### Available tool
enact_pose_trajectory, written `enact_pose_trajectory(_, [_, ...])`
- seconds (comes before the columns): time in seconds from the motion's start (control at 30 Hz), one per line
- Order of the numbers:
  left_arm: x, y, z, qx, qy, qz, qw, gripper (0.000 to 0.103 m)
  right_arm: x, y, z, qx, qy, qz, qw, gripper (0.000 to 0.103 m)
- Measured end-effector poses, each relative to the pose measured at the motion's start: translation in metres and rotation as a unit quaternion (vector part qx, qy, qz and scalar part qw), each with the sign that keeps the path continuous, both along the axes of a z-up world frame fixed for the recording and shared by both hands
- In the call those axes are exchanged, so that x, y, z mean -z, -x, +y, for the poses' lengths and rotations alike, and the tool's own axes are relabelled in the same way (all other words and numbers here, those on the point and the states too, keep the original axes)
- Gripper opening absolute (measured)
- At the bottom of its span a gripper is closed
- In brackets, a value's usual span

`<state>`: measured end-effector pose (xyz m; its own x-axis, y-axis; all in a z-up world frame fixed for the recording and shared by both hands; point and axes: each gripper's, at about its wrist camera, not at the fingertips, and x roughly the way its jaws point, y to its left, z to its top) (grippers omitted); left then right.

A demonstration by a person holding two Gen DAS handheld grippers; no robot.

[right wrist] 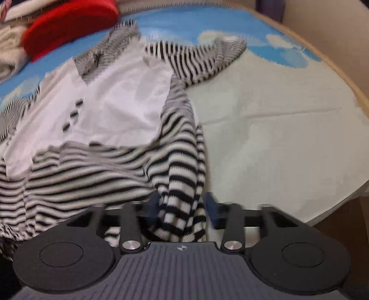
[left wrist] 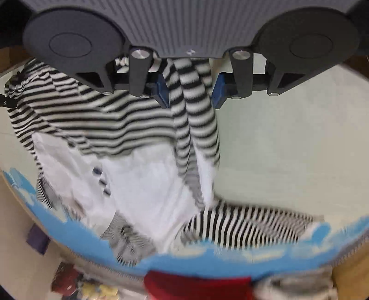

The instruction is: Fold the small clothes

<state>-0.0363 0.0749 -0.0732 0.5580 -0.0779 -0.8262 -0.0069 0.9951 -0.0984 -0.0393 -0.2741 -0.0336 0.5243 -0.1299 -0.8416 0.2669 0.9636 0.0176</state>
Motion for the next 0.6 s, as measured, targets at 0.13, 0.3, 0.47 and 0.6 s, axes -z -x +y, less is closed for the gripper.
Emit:
enact_pose_trajectory(0.13, [0.014,-0.003,-0.011,0.021,-0.018,0.021,0.9994,0.059,0.020,-0.003,-0.005,0.011,-0.026,0.045,0.999,0.055])
enact_pose_trajectory(0.3, [0.038,-0.006,-0.002,0.001,-0.032,0.093,0.9952,0.022,0.037,0.000,-0.010,0.019,-0.047,0.102,0.993,0.035])
enact_pose_trajectory(0.47, [0.026,-0.003,-0.005,0.011,-0.045,0.068,0.9966,0.023,0.030,0.000,-0.003,0.015,-0.018,0.102,0.994,0.046])
enact_pose_trajectory(0.6, [0.010,0.003,-0.011,0.010,-0.078,-0.002,0.9969,0.031,0.000,0.000,0.003,0.021,0.018,0.031,0.999,0.052])
